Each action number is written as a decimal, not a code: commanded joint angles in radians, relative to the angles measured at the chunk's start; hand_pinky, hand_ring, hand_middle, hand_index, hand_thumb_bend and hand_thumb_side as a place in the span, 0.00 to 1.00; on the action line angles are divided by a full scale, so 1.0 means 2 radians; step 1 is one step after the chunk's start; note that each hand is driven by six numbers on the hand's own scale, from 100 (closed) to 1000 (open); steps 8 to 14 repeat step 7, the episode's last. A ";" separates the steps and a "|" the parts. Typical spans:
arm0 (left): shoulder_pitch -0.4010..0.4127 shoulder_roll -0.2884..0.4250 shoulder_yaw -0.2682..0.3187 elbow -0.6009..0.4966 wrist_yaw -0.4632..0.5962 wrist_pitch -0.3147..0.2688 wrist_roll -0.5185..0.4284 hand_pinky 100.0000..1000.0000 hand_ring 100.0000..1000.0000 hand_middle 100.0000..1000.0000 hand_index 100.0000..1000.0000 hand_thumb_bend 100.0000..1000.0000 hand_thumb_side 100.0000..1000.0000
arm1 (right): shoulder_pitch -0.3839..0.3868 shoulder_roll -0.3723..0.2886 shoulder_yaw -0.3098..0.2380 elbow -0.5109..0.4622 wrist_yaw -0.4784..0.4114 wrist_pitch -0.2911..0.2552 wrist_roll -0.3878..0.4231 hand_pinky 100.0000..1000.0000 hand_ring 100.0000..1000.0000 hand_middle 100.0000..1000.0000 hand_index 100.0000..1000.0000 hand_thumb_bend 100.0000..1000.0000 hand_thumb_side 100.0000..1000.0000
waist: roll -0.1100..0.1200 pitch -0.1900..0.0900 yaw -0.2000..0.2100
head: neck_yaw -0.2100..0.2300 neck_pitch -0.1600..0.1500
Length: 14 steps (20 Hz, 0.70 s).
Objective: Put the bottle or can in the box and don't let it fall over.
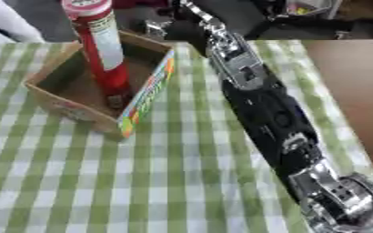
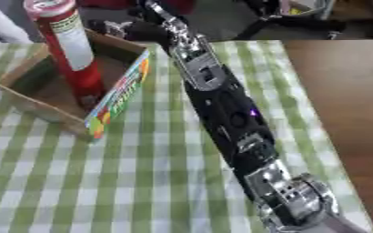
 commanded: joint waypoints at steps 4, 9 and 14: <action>0.004 0.016 0.007 -0.004 -0.004 -0.001 0.003 0.86 0.88 0.74 0.76 0.53 0.66 | 0.036 -0.051 0.004 -0.074 -0.041 0.011 0.000 0.99 1.00 1.00 0.96 0.61 0.06 | 0.006 -0.023 -0.012 | 0.011 0.009; 0.006 0.017 0.008 -0.003 -0.004 -0.001 0.003 0.86 0.88 0.74 0.76 0.53 0.66 | 0.066 -0.073 0.003 -0.113 -0.058 0.017 -0.008 0.97 0.99 1.00 0.95 0.58 0.05 | 0.008 -0.026 -0.017 | 0.015 0.013; 0.006 0.017 0.008 -0.003 -0.004 -0.001 0.003 0.86 0.88 0.74 0.76 0.53 0.66 | 0.066 -0.073 0.003 -0.113 -0.058 0.017 -0.008 0.97 0.99 1.00 0.95 0.58 0.05 | 0.008 -0.026 -0.017 | 0.015 0.013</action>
